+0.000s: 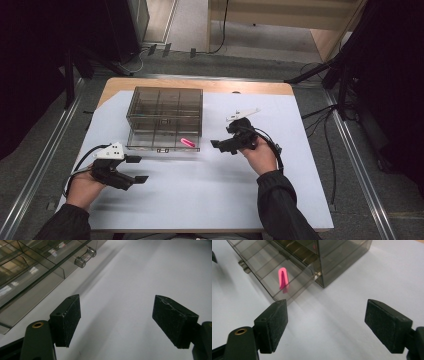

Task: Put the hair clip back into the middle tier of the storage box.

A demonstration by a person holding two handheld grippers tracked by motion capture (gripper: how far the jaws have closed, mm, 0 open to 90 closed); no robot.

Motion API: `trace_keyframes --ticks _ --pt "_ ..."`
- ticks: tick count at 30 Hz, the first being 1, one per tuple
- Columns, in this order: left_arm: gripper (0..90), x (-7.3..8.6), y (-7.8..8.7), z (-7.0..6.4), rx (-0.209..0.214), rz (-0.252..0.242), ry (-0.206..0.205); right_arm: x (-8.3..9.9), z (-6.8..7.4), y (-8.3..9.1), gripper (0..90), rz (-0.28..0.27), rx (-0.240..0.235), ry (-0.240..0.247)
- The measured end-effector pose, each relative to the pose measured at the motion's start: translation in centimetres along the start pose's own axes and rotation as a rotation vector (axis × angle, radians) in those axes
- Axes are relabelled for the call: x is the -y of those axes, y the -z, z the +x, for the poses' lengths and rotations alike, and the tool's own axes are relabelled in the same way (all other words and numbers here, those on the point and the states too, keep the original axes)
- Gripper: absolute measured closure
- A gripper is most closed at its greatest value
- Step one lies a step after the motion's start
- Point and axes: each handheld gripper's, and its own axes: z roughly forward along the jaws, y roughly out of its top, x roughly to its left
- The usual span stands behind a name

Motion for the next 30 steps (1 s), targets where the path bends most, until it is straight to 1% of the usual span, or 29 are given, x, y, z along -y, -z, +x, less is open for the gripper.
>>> trace_keyframes --ticks 1,3,4,5,6,7,8,10,11,13,15,16,17,18,19,20,25,26,30 --pt "23.7 0.0 0.0 0.0 0.002 0.0 0.0 0.3 -0.4 0.0 19.6 0.004 0.004 -0.011" --pt "23.7 0.0 0.0 0.0 0.003 0.001 0.002 0.5 -0.8 0.0 19.7 0.006 0.01 -0.016" --pt "23.7 0.0 0.0 0.0 0.003 0.001 0.002 0.5 -0.8 0.0 19.7 0.006 0.01 -0.016" --pt "23.7 0.0 0.0 0.0 0.002 0.003 0.002 0.8 -1.1 0.1 19.7 0.012 0.019 -0.027" --pt "23.7 0.0 0.0 0.0 0.002 0.003 0.002 0.8 -1.1 0.1 19.7 0.012 0.019 -0.027" --pt "23.7 0.0 0.0 0.0 0.001 0.003 0.003 1.0 -1.5 0.1 19.8 0.024 0.027 -0.029" --pt "23.7 0.0 0.0 0.0 0.001 0.003 0.003 1.1 -1.7 0.1 19.8 0.024 0.031 -0.026" --pt "23.7 0.0 0.0 0.0 0.0 0.004 0.003 1.2 -1.8 0.1 19.8 0.03 0.037 -0.034" --pt "23.7 0.0 0.0 0.1 0.001 0.004 0.003 1.4 -2.1 0.1 19.8 0.028 0.041 -0.033" --pt "23.7 0.0 0.0 0.1 0.001 0.004 0.004 1.6 -2.4 0.2 19.9 0.032 0.051 -0.045" --pt "23.7 0.0 0.0 0.1 -0.002 0.003 0.003 1.8 -2.7 0.2 19.9 0.028 0.054 -0.045" --pt "23.7 0.0 0.0 0.1 -0.001 0.004 0.004 1.8 -2.7 0.3 19.9 0.032 0.056 -0.056" --pt "23.7 0.0 0.0 0.1 -0.004 0.002 0.003 1.9 -2.9 0.3 20.0 0.029 0.059 -0.049" --pt "23.7 0.0 0.0 0.1 -0.005 0.002 0.003 1.9 -2.9 0.3 20.0 0.029 0.059 -0.057" --pt "23.7 0.0 0.0 0.1 -0.006 0.003 0.002 2.0 -3.0 0.3 19.9 0.028 0.061 -0.049" --pt "23.7 0.0 0.0 0.0 -0.012 0.002 -0.002 2.0 -3.1 0.3 20.0 0.03 0.065 -0.054" --pt "23.8 -0.1 0.2 -0.1 -0.021 -0.025 -0.007 2.1 -3.4 0.2 20.0 0.031 0.078 -0.04" --pt "23.8 -0.1 0.2 -0.1 -0.021 -0.025 -0.007 2.2 -3.3 0.3 19.9 0.037 0.082 -0.047" --pt "23.7 -0.1 0.1 0.0 -0.019 -0.012 -0.006 2.3 -3.5 0.3 20.0 0.037 0.09 -0.039"
